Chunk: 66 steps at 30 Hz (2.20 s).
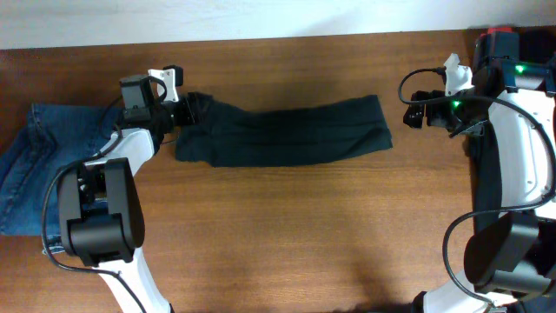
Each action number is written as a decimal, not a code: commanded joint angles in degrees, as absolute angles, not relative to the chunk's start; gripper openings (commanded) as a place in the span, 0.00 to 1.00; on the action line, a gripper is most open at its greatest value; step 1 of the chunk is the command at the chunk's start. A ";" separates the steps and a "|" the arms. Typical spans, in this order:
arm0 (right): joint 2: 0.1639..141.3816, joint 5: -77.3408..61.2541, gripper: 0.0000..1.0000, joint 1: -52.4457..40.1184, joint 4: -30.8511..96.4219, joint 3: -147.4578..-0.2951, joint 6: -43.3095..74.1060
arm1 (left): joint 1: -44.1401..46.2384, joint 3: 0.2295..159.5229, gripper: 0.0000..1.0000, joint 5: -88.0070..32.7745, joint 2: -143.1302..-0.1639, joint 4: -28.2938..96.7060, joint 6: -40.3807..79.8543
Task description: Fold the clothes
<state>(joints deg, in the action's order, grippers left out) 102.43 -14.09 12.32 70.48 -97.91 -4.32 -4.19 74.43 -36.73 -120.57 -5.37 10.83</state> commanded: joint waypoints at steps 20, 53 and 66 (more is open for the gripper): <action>102.61 -14.70 0.92 12.01 68.99 -97.65 -4.51 | -0.40 75.33 0.00 -29.28 -82.61 14.00 10.61; 130.56 -14.72 0.99 -7.49 27.03 -97.65 -0.99 | 0.01 75.33 0.00 -33.19 -74.22 37.34 10.57; 133.62 -14.31 0.94 -7.49 24.34 -97.65 -1.02 | 0.01 75.33 0.00 -30.65 -74.24 37.34 9.30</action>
